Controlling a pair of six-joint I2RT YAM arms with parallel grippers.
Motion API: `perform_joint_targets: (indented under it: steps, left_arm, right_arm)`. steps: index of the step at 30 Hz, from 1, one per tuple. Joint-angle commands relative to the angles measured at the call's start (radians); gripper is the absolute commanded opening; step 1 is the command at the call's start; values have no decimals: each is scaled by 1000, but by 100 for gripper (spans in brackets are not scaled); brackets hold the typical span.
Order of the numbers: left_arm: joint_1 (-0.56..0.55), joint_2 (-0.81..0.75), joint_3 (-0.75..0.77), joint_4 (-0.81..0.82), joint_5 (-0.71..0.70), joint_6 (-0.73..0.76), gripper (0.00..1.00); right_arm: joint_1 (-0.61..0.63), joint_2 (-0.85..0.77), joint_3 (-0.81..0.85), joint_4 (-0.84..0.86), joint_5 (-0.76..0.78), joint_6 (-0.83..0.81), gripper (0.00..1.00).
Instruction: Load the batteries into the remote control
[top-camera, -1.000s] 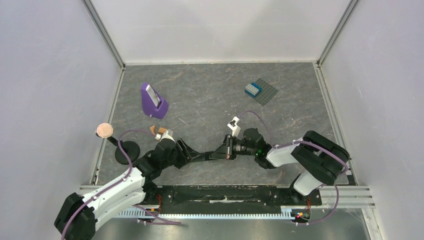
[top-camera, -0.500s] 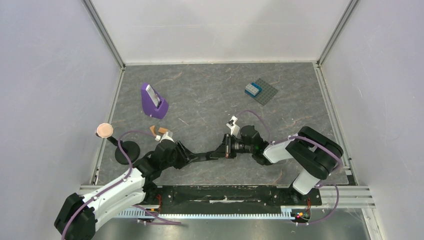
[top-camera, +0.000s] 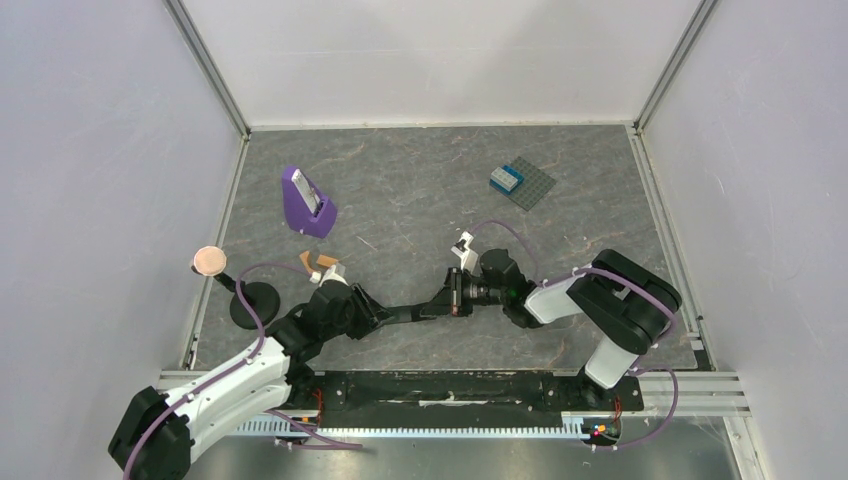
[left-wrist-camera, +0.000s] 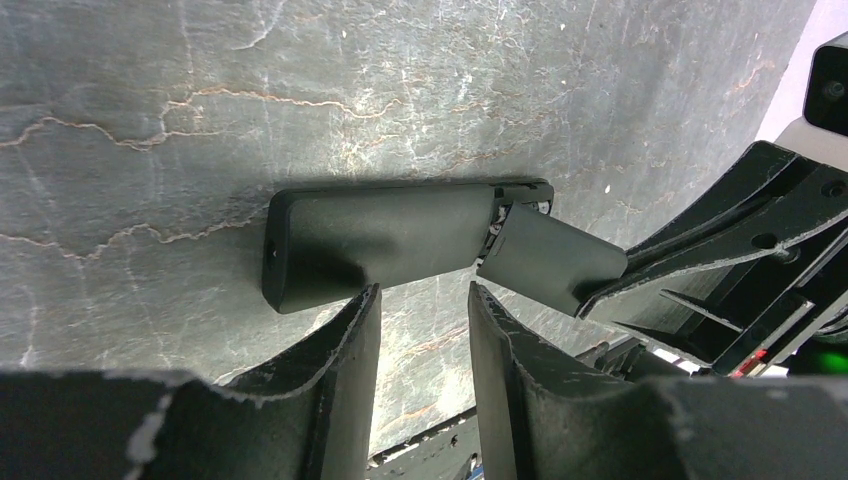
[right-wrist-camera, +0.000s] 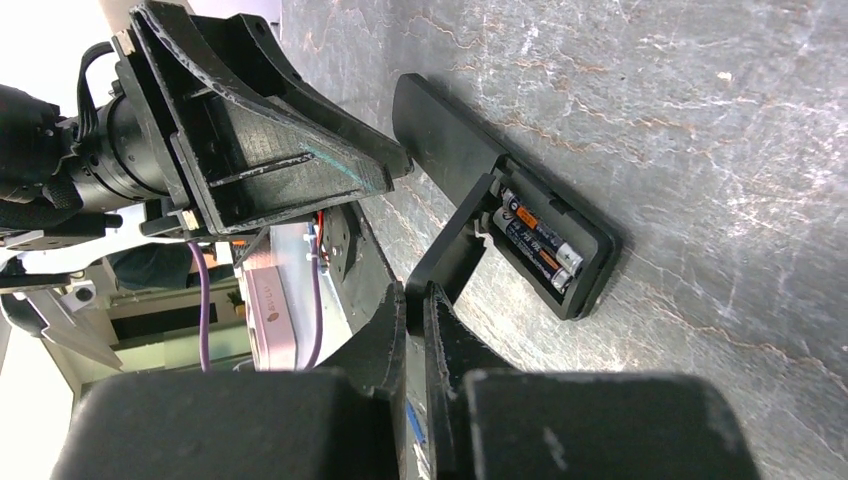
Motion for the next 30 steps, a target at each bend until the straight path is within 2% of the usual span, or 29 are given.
perform_joint_targets:
  steps: [1,8,12,19,30]
  left_arm:
    - [6,-8,-7,-9,-6,-18,43]
    - [6,-2,-10,-8,-15,-29,46]
    - [6,6,-8,-3,-15,-31,47]
    - [6,8,-7,4,-13,-30,48]
    - [6,23,-1,-28,-21,-12,48]
  right_arm:
    - [-18,30,13,-64,10,-34,6]
    - [-24,18,35,-226,44,-68,17]
    - [-26,12,60,-320,73,-95,19]
    - [-31,6,98,-382,101,-114,21]
    - [-33,-3,281,-651,143,-223,18]
